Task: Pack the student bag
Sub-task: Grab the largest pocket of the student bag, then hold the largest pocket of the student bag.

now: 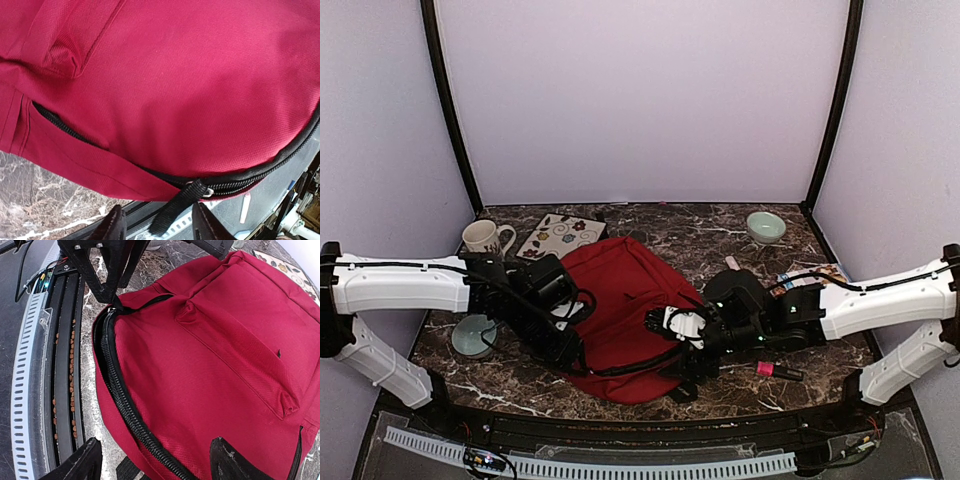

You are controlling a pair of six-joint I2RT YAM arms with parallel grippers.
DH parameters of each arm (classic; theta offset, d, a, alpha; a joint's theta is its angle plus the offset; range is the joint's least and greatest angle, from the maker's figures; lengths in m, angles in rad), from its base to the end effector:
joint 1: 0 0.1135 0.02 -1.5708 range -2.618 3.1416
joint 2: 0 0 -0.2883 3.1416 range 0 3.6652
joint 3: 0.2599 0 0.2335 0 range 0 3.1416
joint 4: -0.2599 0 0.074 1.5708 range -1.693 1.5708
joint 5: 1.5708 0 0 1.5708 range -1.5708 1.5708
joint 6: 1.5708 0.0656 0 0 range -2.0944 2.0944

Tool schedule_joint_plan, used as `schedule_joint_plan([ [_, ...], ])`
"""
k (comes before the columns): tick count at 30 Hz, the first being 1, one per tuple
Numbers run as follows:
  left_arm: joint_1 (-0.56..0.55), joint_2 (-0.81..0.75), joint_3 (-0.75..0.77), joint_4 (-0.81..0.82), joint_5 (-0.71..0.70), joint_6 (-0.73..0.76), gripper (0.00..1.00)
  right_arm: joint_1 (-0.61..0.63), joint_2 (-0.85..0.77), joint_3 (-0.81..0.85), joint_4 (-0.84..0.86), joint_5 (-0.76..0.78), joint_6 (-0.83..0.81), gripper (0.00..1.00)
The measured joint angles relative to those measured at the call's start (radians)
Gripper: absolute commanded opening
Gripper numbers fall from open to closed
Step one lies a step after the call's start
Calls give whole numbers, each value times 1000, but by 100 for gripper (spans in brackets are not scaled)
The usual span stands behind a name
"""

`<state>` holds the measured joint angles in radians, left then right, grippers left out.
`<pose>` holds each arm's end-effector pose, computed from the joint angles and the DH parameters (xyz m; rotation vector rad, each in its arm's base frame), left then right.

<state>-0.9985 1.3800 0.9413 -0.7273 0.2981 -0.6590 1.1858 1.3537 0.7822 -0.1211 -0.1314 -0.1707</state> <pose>0.1186 -0.2197 0.2294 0.5963 2.9333 -0.7562 0.0999 0.2694 0.2347 -1.5302 1.7834 0.6712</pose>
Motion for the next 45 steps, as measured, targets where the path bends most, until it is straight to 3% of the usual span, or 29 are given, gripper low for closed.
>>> schedule_joint_plan([
  [3,4,7,0,10,15,17,34,0,11,6,-3,6,-1,74],
  [9,4,19,-11,29,43,31,28,1,41,35,-7,20,-12,74],
  [14,4,13,-25,47,63,36,0,1,56,59,-8,20,-24,74],
  [23,4,-18,-28,64,68,45,0,3,87,109,-14,-8,-64,75],
  [31,4,-60,-28,67,60,44,0,6,210,208,-74,-82,-119,70],
  [35,4,-69,-28,68,52,40,0,7,307,280,-131,-120,-135,58],
  [42,4,-92,-32,68,33,26,0,12,327,272,-164,-145,-141,10],
  [44,4,-104,-36,68,27,22,0,12,327,262,-159,-148,-144,0],
  [45,4,-110,-39,68,24,19,0,12,327,254,-156,-146,-133,0],
])
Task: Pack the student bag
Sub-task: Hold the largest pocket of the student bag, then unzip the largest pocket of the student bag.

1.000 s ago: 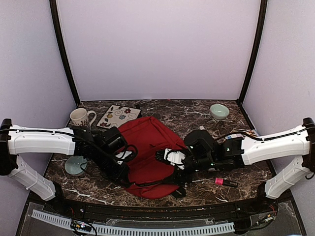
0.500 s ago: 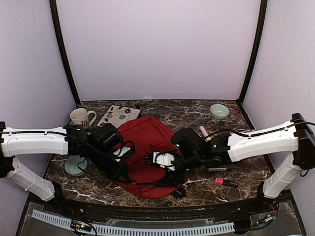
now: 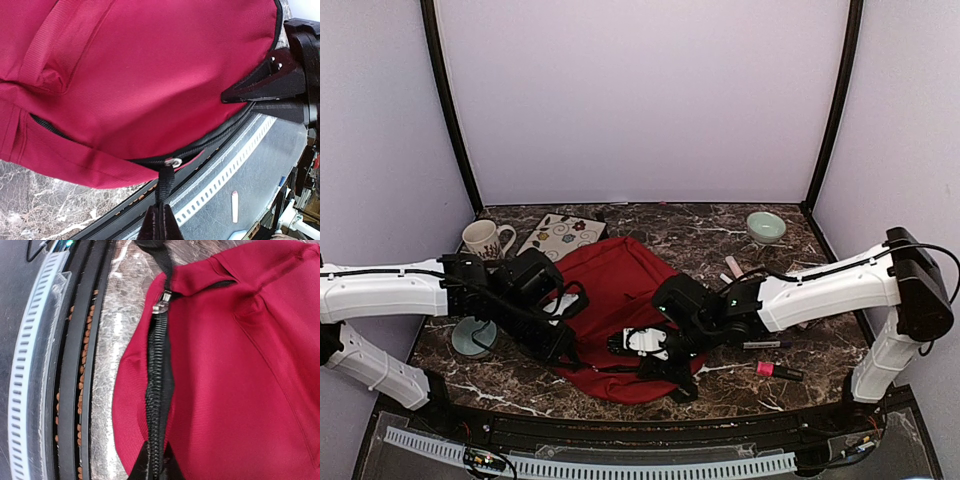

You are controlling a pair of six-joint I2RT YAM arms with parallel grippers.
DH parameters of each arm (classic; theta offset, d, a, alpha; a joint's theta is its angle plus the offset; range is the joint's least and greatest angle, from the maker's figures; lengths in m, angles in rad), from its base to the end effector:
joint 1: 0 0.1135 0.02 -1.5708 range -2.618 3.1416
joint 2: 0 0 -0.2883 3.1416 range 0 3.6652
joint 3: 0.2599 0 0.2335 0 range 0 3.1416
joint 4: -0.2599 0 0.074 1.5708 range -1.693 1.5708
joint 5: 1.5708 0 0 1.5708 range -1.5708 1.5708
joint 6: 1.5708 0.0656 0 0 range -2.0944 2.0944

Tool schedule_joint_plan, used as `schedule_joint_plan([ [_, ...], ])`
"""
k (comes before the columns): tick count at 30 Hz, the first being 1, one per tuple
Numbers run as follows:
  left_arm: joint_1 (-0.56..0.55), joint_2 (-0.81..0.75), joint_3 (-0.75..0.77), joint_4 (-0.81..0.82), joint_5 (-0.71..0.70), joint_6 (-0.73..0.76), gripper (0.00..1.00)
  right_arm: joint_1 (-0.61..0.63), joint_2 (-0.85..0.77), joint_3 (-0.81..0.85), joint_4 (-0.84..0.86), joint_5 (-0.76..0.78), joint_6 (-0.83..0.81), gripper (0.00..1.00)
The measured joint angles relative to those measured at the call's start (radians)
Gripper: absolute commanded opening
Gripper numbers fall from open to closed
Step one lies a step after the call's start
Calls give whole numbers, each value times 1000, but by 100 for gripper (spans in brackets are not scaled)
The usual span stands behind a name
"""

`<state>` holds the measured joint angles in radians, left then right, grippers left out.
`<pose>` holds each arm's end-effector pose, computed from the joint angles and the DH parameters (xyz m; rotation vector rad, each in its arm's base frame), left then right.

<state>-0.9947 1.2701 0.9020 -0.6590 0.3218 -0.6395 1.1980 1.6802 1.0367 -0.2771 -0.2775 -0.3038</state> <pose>0.1118 -0.2102 0.2471 0.6333 2.7950 -0.8999 0.1111 0.3334 0.2036 -1.8519 1.8061 0.7019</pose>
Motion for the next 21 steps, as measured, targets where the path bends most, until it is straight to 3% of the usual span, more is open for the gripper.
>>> schedule_joint_plan([
  [21,0,-66,-114,-1,-92,-71,0,0,-117,-143,90,38,6,0],
])
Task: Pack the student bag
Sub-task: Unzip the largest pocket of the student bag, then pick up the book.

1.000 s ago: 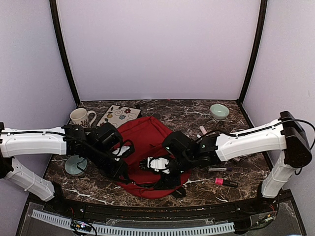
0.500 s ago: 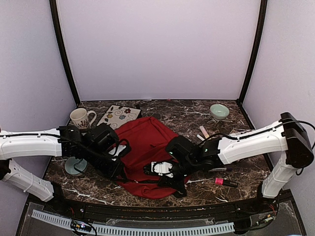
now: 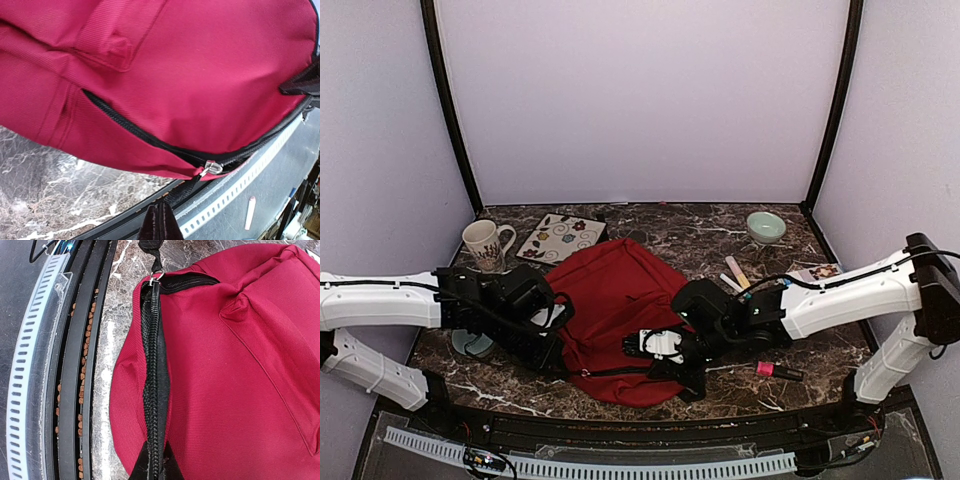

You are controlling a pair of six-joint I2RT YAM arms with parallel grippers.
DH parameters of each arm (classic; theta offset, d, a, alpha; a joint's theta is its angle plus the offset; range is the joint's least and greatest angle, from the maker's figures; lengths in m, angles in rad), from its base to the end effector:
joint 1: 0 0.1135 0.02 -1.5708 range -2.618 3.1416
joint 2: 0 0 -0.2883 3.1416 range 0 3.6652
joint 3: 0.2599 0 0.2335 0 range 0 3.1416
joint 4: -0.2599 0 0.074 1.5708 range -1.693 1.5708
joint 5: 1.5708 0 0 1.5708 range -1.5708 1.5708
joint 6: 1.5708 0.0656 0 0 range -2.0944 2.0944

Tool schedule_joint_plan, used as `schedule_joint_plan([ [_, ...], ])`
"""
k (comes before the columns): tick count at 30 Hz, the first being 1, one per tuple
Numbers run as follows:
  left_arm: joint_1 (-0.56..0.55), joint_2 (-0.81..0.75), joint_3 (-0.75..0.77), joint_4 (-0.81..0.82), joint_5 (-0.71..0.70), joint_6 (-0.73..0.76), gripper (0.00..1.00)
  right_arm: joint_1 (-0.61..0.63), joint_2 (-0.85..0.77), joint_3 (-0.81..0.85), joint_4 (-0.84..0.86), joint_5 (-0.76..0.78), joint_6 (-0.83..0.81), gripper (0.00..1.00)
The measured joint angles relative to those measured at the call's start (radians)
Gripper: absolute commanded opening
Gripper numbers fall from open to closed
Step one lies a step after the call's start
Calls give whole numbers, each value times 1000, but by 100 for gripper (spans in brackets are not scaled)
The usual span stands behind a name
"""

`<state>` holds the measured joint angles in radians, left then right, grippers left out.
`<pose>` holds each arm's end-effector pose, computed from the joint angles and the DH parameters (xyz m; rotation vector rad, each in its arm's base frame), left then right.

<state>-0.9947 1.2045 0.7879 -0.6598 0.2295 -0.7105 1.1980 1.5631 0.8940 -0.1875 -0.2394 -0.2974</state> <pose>0.1034 -0.1866 0.2249 0.4921 2.8463 -0.7676 0.1029 0.3058 0.2048 -1.7927 1.7673 0.6807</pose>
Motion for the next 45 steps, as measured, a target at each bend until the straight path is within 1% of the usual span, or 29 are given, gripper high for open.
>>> schedule_joint_plan([
  [7,2,-5,-10,-10,-26,-26,0,0,-4,-15,29,16,16,0],
  [9,3,-5,-10,-10,-29,-27,3,0,-4,-15,29,29,32,1],
  [11,4,-5,-9,-9,-29,-25,6,0,-4,-14,28,39,52,11],
  [12,4,-5,-7,-9,-29,-23,10,0,-4,-13,26,42,64,18],
  [14,4,-5,2,-16,-37,-11,20,-2,-4,-8,12,51,83,29],
  [17,4,-5,29,-35,-55,21,38,-11,-25,-8,-8,73,108,50],
  [19,4,-5,54,-41,-68,48,51,-25,-59,-4,-17,88,126,58],
  [20,4,-5,75,-45,-80,59,57,-35,-82,1,-22,101,129,61],
  [23,4,-3,143,-52,-106,116,73,-65,-152,26,-34,136,142,63],
  [25,4,6,204,-56,-128,153,84,-87,-211,39,-39,165,146,68],
  [27,4,26,258,-50,-146,192,98,-103,-264,42,-38,206,162,70],
  [31,4,85,315,20,-191,269,99,-163,-338,42,-48,332,262,70],
  [36,11,219,359,116,-221,351,98,-332,-360,41,-110,476,477,70],
  [40,14,362,493,121,-235,425,97,-456,-335,61,-259,566,653,73],
  [41,15,387,522,124,-236,445,97,-484,-323,74,-295,576,698,73],
  [42,15,410,550,126,-238,470,96,-538,-307,89,-346,586,766,73],
  [45,20,455,619,124,-238,537,96,-642,-309,91,-425,600,919,73],
])
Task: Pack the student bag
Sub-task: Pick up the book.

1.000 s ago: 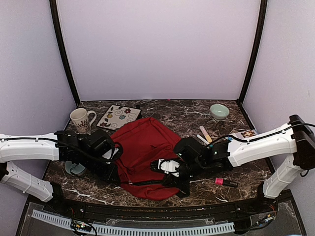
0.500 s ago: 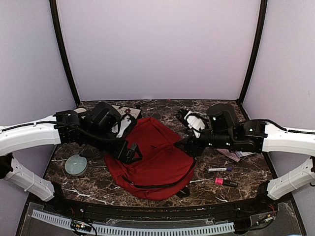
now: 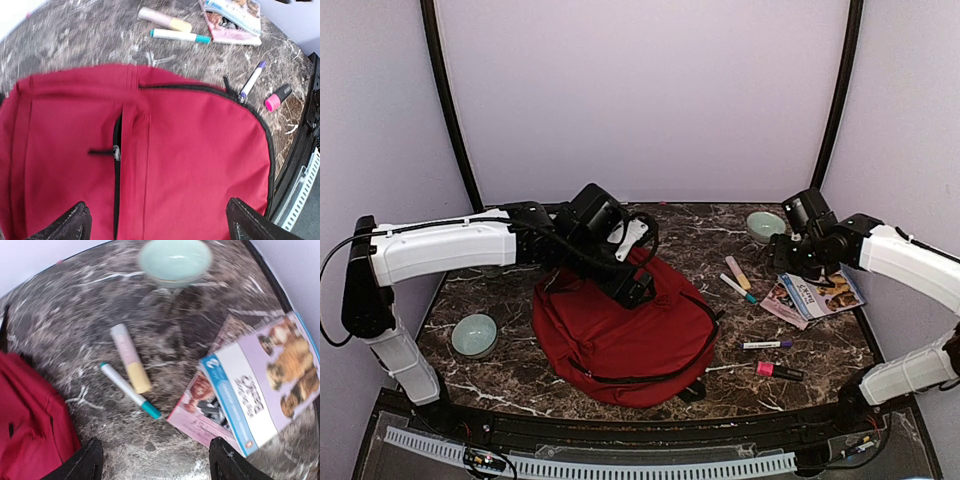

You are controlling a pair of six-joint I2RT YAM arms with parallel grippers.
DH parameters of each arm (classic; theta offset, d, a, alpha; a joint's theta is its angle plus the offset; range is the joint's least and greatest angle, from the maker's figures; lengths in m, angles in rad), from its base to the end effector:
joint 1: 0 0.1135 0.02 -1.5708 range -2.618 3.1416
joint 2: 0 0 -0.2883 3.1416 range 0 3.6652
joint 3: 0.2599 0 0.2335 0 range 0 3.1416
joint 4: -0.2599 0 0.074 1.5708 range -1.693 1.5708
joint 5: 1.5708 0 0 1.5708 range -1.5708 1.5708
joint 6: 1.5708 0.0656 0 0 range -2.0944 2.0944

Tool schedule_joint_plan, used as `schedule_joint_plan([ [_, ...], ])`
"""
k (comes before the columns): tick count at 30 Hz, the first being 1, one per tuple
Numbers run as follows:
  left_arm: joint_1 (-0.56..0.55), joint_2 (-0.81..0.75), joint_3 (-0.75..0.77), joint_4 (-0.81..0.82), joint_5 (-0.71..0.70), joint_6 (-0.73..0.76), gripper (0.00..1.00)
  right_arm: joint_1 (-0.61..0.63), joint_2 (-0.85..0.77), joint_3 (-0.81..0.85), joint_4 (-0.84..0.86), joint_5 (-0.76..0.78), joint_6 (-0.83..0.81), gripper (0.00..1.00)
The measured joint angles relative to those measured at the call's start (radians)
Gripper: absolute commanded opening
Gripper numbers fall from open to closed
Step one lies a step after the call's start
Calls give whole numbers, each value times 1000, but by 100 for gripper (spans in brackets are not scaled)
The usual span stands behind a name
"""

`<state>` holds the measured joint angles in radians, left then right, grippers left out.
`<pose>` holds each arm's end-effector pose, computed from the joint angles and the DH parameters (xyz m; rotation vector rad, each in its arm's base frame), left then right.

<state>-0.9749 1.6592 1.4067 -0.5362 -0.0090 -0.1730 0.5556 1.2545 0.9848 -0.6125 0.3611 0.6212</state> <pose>0.2123 -0.3120 0.3034 0.9432 2.2364 -0.5341 0.2245 0.1121 0.2807 0.2334 2.3694 0.1121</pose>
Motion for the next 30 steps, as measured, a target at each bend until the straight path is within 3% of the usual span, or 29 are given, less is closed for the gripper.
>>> schedule_joint_plan([
  [7,52,49,64,21,67,64,93,-155,-135,-68,-172,-43,413,75],
  [13,72,78,98,5,102,56,93,-291,-164,-172,-202,-127,582,76],
  [19,77,51,84,-44,101,48,92,-442,-202,-255,-174,-188,658,75],
  [30,85,11,65,-68,79,-13,91,-689,-167,-467,92,-420,603,65],
])
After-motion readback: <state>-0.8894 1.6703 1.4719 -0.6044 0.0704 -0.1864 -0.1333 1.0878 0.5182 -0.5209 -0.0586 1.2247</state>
